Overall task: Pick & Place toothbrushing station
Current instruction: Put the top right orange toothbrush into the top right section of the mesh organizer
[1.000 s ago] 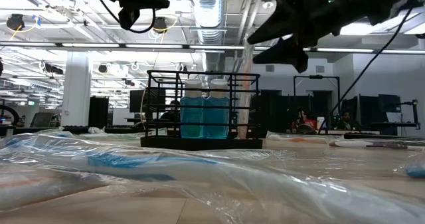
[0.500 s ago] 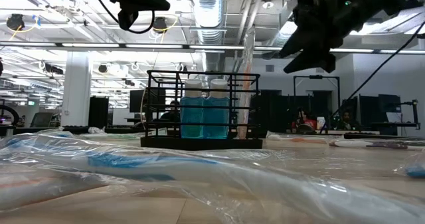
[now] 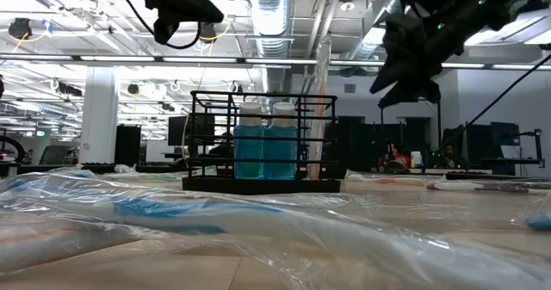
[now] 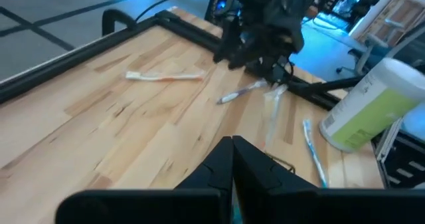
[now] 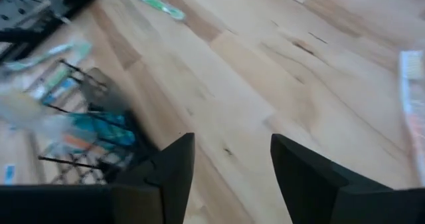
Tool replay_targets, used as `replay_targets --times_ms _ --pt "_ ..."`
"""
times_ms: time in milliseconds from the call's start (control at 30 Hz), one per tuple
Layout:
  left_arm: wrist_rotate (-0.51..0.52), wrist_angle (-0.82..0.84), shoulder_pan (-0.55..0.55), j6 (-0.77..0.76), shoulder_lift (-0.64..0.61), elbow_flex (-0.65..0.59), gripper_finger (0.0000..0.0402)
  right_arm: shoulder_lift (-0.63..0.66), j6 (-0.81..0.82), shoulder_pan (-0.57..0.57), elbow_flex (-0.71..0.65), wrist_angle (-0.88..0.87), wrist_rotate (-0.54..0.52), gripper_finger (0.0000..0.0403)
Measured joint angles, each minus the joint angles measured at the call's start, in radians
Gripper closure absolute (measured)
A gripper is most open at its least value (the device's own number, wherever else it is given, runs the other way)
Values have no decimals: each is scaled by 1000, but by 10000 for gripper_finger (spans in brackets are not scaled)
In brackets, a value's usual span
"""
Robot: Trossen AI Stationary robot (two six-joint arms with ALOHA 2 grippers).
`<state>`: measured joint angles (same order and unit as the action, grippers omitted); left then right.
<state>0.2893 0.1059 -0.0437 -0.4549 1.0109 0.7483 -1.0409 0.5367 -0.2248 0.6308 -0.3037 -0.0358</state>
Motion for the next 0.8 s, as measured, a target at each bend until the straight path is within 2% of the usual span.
replay_targets --times_ms 100,267,567,800 --pt "0 3 0 -6 22 0 402 -13 -27 -63 16 -28 10 217" --pt "0 -6 0 -26 60 0 402 -85 -117 -158 106 -170 13 222" --pt "-1 -19 0 -24 82 0 402 -328 -272 -270 321 -304 13 223" --pt "-1 -19 0 -24 82 0 402 -530 -386 -331 421 -365 10 223"
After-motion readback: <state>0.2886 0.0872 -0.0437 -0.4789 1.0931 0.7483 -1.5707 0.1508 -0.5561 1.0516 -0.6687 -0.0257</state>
